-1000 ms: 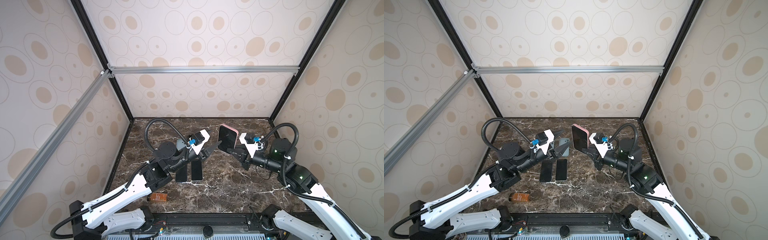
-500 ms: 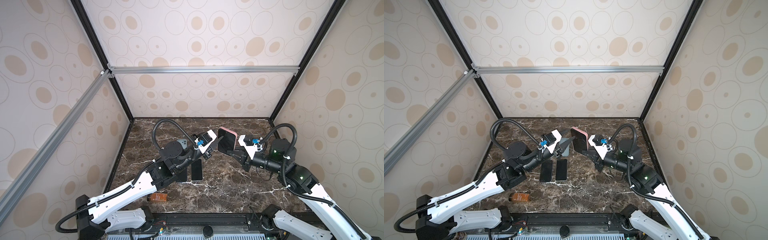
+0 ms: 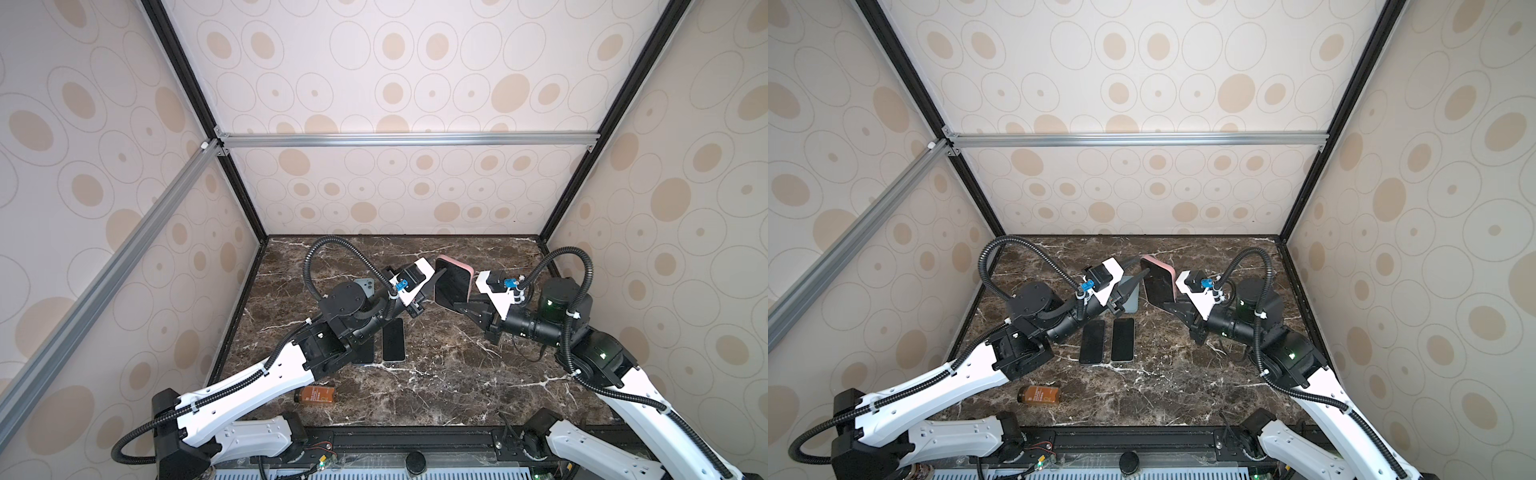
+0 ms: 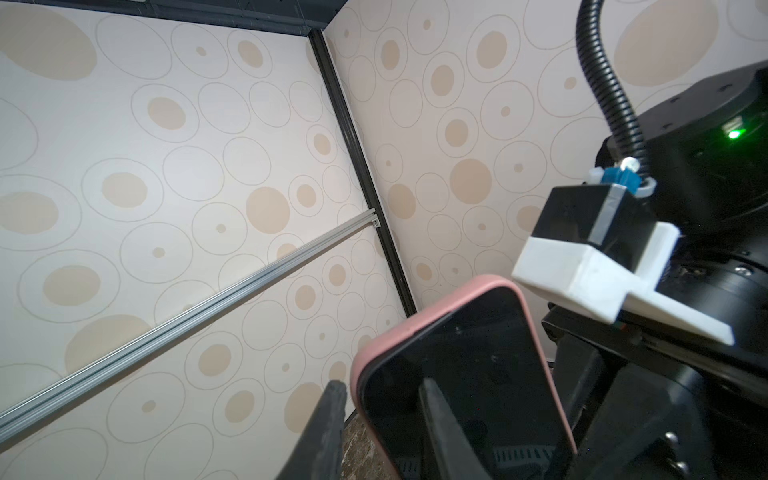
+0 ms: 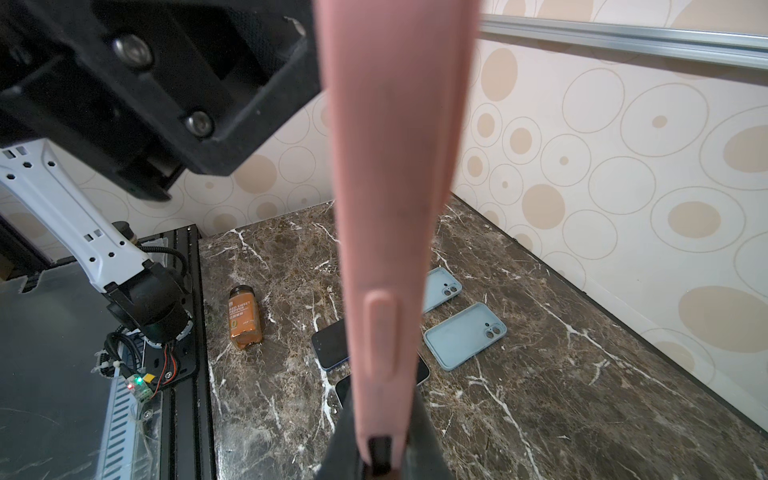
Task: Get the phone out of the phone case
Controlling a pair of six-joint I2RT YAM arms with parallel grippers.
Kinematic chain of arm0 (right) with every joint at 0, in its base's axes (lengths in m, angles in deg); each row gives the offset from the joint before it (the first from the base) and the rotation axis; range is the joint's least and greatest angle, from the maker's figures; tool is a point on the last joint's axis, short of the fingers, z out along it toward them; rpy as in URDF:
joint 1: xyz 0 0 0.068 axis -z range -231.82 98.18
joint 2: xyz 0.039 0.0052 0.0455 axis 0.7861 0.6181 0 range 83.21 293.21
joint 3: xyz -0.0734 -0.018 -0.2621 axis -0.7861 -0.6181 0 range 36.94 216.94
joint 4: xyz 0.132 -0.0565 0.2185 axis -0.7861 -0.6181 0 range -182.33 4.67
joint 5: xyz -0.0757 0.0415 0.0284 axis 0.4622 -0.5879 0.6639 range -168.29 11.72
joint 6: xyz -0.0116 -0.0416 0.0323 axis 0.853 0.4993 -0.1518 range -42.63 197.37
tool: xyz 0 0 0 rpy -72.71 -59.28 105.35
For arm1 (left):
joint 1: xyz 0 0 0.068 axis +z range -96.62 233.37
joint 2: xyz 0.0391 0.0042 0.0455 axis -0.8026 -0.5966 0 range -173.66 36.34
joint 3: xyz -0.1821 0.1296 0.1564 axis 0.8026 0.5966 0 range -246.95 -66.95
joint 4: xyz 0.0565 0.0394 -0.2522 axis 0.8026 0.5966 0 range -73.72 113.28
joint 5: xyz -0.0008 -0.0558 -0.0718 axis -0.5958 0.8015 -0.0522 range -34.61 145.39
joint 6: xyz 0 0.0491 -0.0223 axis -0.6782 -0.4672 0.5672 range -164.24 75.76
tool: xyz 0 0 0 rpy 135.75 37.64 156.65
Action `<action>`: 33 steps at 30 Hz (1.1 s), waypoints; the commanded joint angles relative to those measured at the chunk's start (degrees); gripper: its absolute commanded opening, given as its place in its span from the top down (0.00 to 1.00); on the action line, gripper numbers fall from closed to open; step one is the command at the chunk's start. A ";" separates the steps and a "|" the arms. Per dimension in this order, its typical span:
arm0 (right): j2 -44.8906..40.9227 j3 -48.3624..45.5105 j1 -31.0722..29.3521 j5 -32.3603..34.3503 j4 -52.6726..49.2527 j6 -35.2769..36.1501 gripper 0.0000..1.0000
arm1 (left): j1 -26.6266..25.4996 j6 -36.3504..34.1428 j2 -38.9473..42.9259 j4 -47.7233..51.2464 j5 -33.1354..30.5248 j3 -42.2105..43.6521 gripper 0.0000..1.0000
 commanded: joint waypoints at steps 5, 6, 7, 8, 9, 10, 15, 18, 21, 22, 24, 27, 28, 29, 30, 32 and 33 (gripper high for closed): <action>-1.28 1.80 -0.37 0.62 1.98 0.79 1.00 | -0.87 -1.99 -0.60 -1.89 -1.84 -2.04 0.73; -1.28 1.87 -0.33 0.71 1.82 0.78 1.00 | -0.95 -2.08 -0.73 -1.94 -2.06 -2.04 0.73; -1.19 1.85 -0.32 0.80 1.72 0.82 1.00 | -0.96 -2.15 -0.77 -1.98 -2.28 -2.04 0.74; -1.10 1.85 -0.34 0.82 1.60 0.80 1.00 | -1.04 -2.25 -0.86 -1.94 -2.50 -2.03 0.74; -0.99 1.84 -0.36 0.82 1.40 0.87 1.00 | -1.09 -2.26 -0.86 -1.96 -2.69 -2.04 0.74; -0.91 1.84 -0.32 0.82 1.28 0.87 1.00 | -1.14 -2.34 -0.86 -2.00 -2.99 -2.04 0.74; -0.84 1.80 -0.32 0.99 1.11 0.87 1.00 | -1.31 -2.61 -1.12 -1.71 -3.61 -2.11 0.76; -0.57 1.86 -0.36 0.90 0.80 0.96 1.00 | -1.40 -2.70 -1.35 -1.51 -3.70 -2.12 0.78; -0.34 1.95 -0.38 0.74 0.64 0.95 1.00 | -1.56 -2.79 -1.56 -1.31 -3.79 -2.16 0.78; -0.25 2.06 -0.39 0.70 0.51 0.98 1.00 | -1.50 -2.77 -1.61 -1.25 -3.79 -2.18 0.78; -0.12 2.33 -0.39 0.39 -0.04 1.14 1.00 | -1.54 -2.79 -1.82 -0.99 -3.63 -2.21 0.78; 0.19 2.80 -0.33 -0.71 -0.77 1.91 1.00 | -1.49 -2.53 -2.39 0.56 -2.75 -2.95 0.79; 0.13 2.81 -0.39 -1.20 -0.82 2.09 1.00 | -1.55 -2.23 -2.59 1.26 -2.21 -3.23 0.79; 0.05 2.88 -0.33 -1.61 -0.83 2.32 1.00 | -1.49 -2.01 -2.77 2.06 -1.72 -3.47 0.79; 0.04 3.07 -0.33 -2.15 -0.96 2.61 1.00 | -1.51 -1.61 -3.00 2.84 -1.15 -3.77 0.79; 0.04 3.38 -0.32 -3.23 -1.35 3.23 1.00 | -1.48 -0.93 -3.36 4.07 0.29 -4.18 0.79; 0.02 3.51 -0.32 -3.82 -1.40 3.53 1.00 | -1.52 -0.49 -3.50 5.62 0.92 -4.32 0.79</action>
